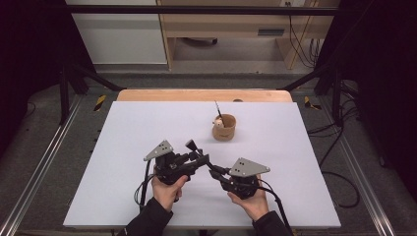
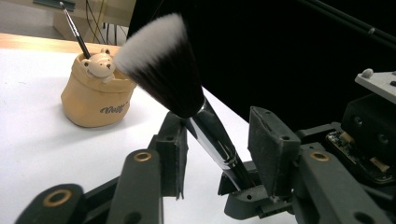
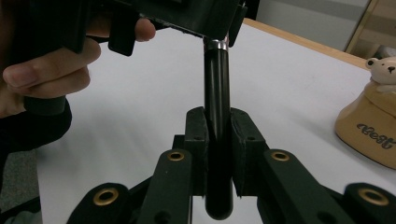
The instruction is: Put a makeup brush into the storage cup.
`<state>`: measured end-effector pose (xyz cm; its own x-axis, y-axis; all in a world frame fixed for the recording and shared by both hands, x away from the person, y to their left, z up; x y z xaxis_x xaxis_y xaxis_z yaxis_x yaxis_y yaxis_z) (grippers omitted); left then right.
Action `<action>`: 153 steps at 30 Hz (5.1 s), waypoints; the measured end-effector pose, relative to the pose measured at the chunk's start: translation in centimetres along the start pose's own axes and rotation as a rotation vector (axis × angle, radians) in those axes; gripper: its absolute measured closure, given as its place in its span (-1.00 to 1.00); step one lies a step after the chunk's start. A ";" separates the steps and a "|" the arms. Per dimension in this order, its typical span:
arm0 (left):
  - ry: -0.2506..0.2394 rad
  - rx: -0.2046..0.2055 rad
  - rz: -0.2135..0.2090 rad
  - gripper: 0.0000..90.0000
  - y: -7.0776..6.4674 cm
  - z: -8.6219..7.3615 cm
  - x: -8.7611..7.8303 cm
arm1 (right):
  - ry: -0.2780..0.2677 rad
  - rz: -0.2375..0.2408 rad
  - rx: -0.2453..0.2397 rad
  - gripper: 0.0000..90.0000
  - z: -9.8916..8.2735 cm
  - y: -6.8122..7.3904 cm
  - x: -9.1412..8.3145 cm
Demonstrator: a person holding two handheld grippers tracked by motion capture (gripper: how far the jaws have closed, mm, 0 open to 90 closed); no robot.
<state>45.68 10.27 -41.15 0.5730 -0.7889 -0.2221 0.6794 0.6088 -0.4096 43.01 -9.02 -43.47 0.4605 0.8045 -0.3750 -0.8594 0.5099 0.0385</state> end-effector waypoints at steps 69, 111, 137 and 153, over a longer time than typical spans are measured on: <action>0.050 0.181 0.039 0.71 -2.7 -1.1 0.6 | -0.003 -0.005 0.033 0.71 0.7 0.5 0.1; 0.061 0.315 0.171 -0.47 2.6 0.9 -6.1 | -0.051 -0.109 0.095 0.77 0.5 -2.6 -3.8; 0.003 0.285 0.389 -0.77 8.5 1.0 -13.3 | -0.122 -0.181 0.124 0.77 2.2 -4.5 -6.3; 0.031 0.264 0.431 -0.79 10.2 0.1 -13.9 | -0.163 -0.228 0.171 0.77 3.7 -6.7 -5.9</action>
<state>44.74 27.48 -42.14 0.8159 -0.4607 -0.3494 0.4788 0.8771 -0.0383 46.88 -16.06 -38.04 0.6784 0.6947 -0.2392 -0.6865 0.7153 0.1305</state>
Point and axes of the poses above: each handheld gripper's, and its own axes: x roughly forward along the jaws, z roughly out of its top, y roughly to its left, the point moved 3 cm from there along x, roughly forward along the jaws, and after that the axes turned 6 degrees about z, right-handed, at the moved point
